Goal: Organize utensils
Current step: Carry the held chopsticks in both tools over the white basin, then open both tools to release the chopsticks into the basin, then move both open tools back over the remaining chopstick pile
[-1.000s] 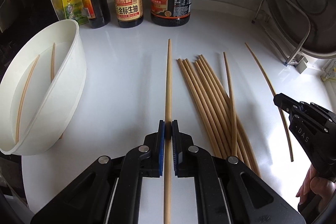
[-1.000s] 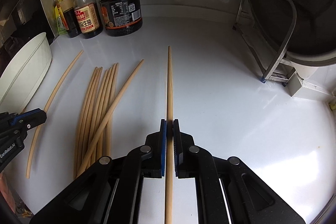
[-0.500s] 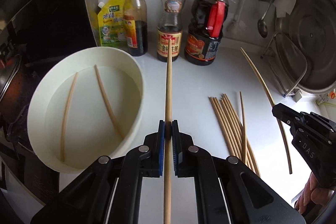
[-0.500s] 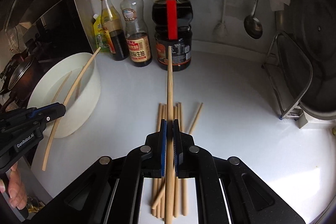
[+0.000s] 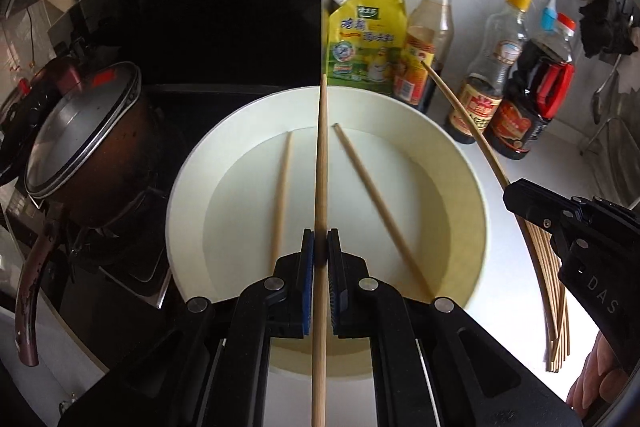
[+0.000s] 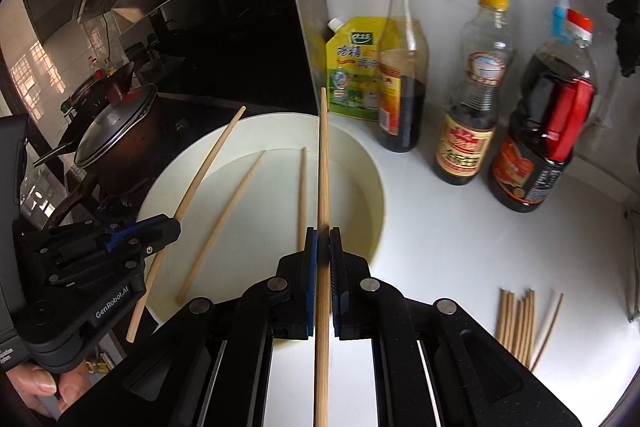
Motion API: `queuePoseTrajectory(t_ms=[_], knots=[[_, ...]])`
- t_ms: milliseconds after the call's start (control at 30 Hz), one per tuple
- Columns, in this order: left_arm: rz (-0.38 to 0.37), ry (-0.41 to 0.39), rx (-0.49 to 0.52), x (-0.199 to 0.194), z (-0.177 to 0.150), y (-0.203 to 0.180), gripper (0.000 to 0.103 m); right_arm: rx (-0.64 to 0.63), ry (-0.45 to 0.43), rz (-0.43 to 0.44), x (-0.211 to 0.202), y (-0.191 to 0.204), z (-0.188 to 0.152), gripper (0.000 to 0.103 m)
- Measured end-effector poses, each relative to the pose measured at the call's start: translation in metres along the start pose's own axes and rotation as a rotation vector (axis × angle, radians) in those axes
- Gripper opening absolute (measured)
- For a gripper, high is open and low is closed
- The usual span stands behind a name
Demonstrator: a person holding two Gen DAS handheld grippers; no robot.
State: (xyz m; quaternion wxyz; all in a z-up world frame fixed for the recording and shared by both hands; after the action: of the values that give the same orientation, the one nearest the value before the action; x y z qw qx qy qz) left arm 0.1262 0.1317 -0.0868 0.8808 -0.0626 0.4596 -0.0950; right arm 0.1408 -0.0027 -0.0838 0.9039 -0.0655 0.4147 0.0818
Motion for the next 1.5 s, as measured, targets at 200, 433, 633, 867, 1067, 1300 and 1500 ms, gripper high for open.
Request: queuePoseTrajectory(t_ms=[200, 433, 633, 867, 1067, 1300, 1500], knots=[[0.013, 0.033, -0.023, 0.019, 0.006, 0.033, 0.007, -0.018, 0.069, 0.027, 0.041, 0.041, 0.005, 0.006], [0.006, 0.075, -0.019, 0.043, 0.008, 0.043, 0.007, 0.001, 0.154, 0.027, 0.077, 0.056, 0.006, 0.006], [-0.003, 0.108, -0.029, 0.059, 0.004, 0.048, 0.007, 0.024, 0.208, 0.016, 0.094, 0.055, 0.002, 0.006], [-0.01, 0.122, -0.046, 0.066, 0.007, 0.054, 0.007, 0.036, 0.236, 0.016, 0.101, 0.054, -0.003, 0.006], [0.004, 0.111, -0.067, 0.062, 0.01, 0.06, 0.022, 0.051, 0.244, 0.02, 0.1, 0.051, -0.004, 0.007], [0.016, 0.072, -0.093, 0.046, 0.009, 0.065, 0.059, 0.054, 0.223, 0.0, 0.086, 0.041, -0.004, 0.014], [0.024, 0.061, -0.099, 0.032, 0.006, 0.061, 0.06, 0.063, 0.206, 0.011, 0.07, 0.036, -0.006, 0.019]])
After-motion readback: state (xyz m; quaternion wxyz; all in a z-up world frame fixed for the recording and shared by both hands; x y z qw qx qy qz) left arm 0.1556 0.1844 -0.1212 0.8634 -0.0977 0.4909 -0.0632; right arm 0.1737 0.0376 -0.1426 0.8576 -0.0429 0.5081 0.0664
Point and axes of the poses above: each gripper's, at about its wrist camera, not at the fingertips, and x roughly the way its jaws point, y to its left, z to its top, the point moved 7 cm from there along x, roughly the way its jaws point, and after that the axes turned 13 degrees about -z, right-handed, at the moved point
